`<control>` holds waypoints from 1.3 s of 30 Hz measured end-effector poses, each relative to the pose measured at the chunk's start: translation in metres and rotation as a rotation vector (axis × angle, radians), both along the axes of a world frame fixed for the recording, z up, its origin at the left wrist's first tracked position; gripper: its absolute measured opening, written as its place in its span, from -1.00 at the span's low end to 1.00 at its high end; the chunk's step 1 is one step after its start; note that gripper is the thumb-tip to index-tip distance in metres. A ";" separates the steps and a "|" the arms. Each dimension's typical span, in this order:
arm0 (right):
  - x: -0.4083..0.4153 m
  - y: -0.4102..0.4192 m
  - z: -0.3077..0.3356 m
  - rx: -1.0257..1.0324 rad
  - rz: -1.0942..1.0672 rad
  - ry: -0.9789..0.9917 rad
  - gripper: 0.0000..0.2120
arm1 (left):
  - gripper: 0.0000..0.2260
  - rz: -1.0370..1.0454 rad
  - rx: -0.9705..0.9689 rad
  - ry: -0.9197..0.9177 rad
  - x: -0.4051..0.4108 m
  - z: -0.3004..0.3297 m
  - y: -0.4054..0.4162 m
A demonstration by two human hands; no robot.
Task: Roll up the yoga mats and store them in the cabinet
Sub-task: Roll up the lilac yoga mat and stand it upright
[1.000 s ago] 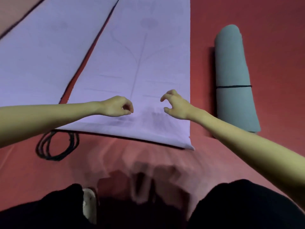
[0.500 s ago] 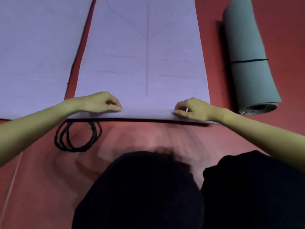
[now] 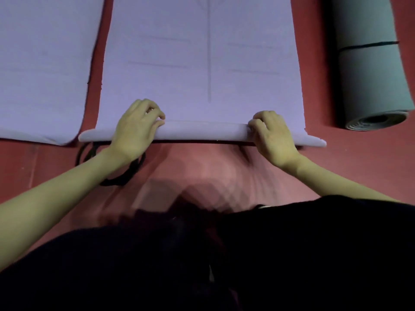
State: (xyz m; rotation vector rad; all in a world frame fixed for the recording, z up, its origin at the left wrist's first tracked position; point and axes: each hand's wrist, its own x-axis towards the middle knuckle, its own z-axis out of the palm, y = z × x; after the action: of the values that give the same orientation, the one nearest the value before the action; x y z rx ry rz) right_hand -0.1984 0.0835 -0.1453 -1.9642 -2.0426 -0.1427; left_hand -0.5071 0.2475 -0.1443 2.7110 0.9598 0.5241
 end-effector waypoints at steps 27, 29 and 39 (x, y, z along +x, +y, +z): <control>0.005 -0.015 -0.043 0.068 0.057 -0.028 -0.81 | -0.84 0.109 0.123 0.060 0.006 -0.040 -0.037; 0.004 -0.017 -0.046 0.050 0.089 -0.033 -0.83 | -0.84 0.111 0.045 0.061 0.004 -0.038 -0.040; -0.012 -0.037 -0.066 -0.150 0.075 -0.078 -0.83 | -0.86 -0.026 -0.203 0.168 -0.010 -0.049 -0.046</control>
State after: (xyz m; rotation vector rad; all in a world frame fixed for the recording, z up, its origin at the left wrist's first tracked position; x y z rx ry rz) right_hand -0.2100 0.0465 -0.2118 -1.9943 -2.2327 -0.0521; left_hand -0.5170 0.2010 -0.1930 2.6105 0.9591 0.1844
